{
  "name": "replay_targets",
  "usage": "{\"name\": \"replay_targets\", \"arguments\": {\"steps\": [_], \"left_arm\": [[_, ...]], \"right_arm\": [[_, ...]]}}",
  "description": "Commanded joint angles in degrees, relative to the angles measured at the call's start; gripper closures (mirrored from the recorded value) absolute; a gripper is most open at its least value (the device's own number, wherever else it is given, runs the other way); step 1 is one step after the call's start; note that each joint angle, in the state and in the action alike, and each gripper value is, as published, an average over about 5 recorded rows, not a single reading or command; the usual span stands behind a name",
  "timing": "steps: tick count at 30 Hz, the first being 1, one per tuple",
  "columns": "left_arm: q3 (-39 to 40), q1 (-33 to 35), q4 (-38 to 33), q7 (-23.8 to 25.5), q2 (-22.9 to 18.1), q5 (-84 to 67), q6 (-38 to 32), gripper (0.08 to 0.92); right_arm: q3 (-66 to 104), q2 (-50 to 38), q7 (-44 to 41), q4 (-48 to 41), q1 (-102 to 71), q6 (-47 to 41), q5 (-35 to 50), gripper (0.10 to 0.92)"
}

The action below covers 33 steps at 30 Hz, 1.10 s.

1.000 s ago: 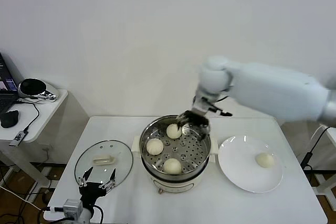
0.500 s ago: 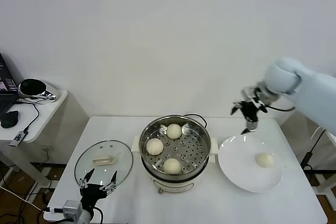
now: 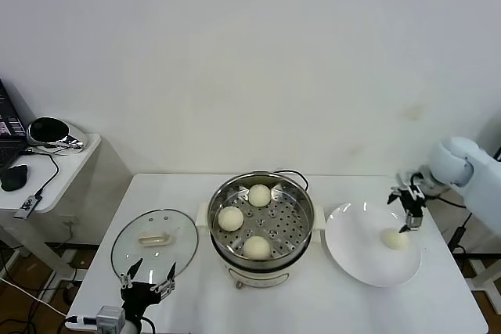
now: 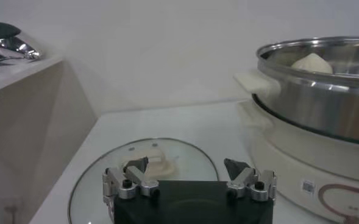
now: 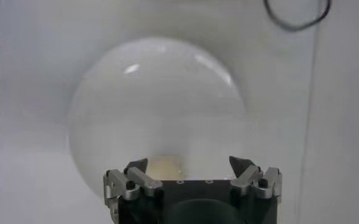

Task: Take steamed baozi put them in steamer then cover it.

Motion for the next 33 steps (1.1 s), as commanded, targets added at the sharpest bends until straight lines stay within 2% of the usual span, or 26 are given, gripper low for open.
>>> {"name": "replay_targets", "arguments": {"steps": [1,19,33], "left_arm": [[-0.27,0.60,0.07,0.08,0.11,0.62,0.15,0.177],[-0.36,1.20,0.04,-0.06,-0.07,1.08,-0.06,0.177],[-0.43,0.81,1.05,0.11,0.05,1.00,-0.12,0.177]], "right_arm": [[9.44,1.06,1.87,-4.72,-12.06,3.22,-7.70,0.203],[10.98,8.16,5.69,-9.15,-13.29,3.41,-11.56,0.203],[10.72,10.24,6.06,-12.84,-12.40,4.25,-13.21,0.203]]}}
